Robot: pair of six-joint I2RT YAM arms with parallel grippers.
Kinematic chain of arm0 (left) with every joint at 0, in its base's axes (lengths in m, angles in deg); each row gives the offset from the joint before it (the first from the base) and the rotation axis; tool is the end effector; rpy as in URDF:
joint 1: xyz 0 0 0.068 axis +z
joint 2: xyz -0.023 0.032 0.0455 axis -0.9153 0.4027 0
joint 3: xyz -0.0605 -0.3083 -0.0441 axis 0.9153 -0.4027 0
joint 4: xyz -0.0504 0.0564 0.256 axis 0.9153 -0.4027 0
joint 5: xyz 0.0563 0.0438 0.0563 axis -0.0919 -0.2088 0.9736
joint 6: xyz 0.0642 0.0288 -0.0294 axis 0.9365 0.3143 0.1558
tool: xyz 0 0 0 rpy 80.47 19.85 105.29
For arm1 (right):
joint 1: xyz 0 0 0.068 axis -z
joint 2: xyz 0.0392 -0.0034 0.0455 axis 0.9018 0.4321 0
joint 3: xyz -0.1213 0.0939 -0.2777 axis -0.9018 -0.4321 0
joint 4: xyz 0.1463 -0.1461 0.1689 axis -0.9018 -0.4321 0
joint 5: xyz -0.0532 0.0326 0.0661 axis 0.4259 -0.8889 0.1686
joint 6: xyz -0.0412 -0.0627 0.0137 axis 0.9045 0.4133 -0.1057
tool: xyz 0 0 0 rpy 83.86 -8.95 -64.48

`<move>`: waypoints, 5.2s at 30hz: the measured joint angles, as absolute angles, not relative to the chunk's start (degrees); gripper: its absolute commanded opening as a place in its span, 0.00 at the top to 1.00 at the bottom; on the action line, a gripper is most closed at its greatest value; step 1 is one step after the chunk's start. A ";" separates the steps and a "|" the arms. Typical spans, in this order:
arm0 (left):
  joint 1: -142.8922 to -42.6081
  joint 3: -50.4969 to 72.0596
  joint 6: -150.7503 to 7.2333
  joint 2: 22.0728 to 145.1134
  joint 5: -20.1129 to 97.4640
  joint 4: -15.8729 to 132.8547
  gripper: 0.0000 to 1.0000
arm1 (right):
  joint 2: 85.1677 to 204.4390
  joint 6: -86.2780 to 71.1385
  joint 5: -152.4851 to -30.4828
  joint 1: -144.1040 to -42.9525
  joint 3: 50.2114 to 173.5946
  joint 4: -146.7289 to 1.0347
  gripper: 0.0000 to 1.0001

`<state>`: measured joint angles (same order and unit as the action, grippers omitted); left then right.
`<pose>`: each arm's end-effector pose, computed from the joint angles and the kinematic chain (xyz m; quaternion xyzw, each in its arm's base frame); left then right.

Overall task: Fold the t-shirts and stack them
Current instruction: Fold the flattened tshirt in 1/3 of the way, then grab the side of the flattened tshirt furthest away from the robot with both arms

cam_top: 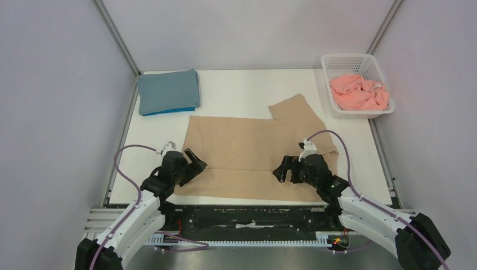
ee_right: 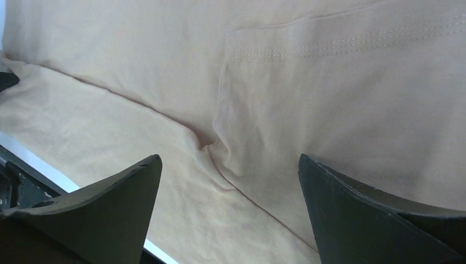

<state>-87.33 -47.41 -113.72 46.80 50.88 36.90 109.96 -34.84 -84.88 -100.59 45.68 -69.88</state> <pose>0.1233 -0.0426 0.1604 -0.2701 0.8799 -0.2109 0.3290 0.1259 0.0936 0.1564 -0.0205 0.8845 0.2747 0.3764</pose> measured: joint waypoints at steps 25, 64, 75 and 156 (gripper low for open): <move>-81.06 -21.09 -106.11 68.96 60.04 32.88 0.10 | 103.97 -31.37 -64.75 -100.78 60.83 -75.56 0.02; -68.73 11.21 -97.13 121.61 43.34 46.74 0.49 | 111.01 -33.60 -62.11 -98.66 53.46 -64.61 0.02; -72.12 15.49 -95.01 123.19 50.38 39.59 0.64 | 122.70 -27.37 -56.49 -97.39 66.31 -66.34 0.02; -76.95 18.84 -93.04 118.23 60.50 25.19 0.98 | 174.68 -15.32 -71.29 -80.46 101.89 -60.37 1.00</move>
